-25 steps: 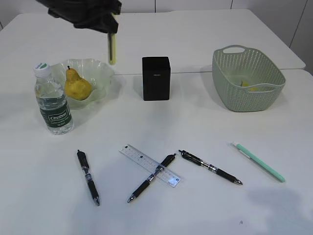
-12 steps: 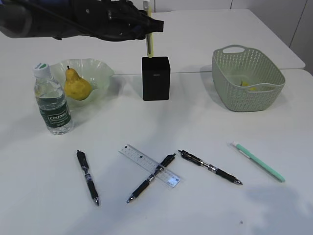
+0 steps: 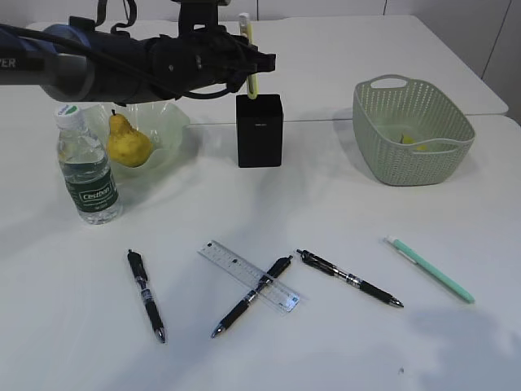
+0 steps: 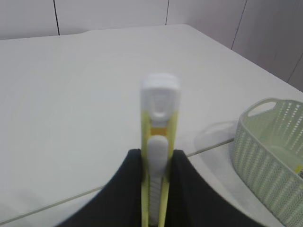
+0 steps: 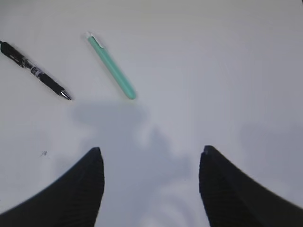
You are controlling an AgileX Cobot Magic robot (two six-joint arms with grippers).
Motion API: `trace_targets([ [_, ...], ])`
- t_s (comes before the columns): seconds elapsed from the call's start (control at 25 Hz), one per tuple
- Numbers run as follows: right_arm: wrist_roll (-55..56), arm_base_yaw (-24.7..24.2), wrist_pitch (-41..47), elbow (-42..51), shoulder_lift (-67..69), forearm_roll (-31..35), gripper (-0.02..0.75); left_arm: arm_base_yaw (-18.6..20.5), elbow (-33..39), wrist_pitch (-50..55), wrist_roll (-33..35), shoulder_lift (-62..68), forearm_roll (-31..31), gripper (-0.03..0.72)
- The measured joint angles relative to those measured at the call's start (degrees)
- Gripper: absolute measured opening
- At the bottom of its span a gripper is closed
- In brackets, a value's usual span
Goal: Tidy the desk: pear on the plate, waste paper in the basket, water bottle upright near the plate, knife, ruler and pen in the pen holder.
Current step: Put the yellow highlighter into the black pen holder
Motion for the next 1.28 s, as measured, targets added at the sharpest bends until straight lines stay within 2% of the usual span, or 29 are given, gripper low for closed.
trace_targets([
  [0.44,0.00,0.00,-0.48,0.00,0.00,-0.12,0.496,0.00,-5.58,-0.62,0.00,4.51,0.00,0.096],
  [1.28,0.00,0.00,-0.48,0.00,0.00,-0.38,0.496,0.57,-5.94,0.71,0.00,8.79,-0.47,0.101],
])
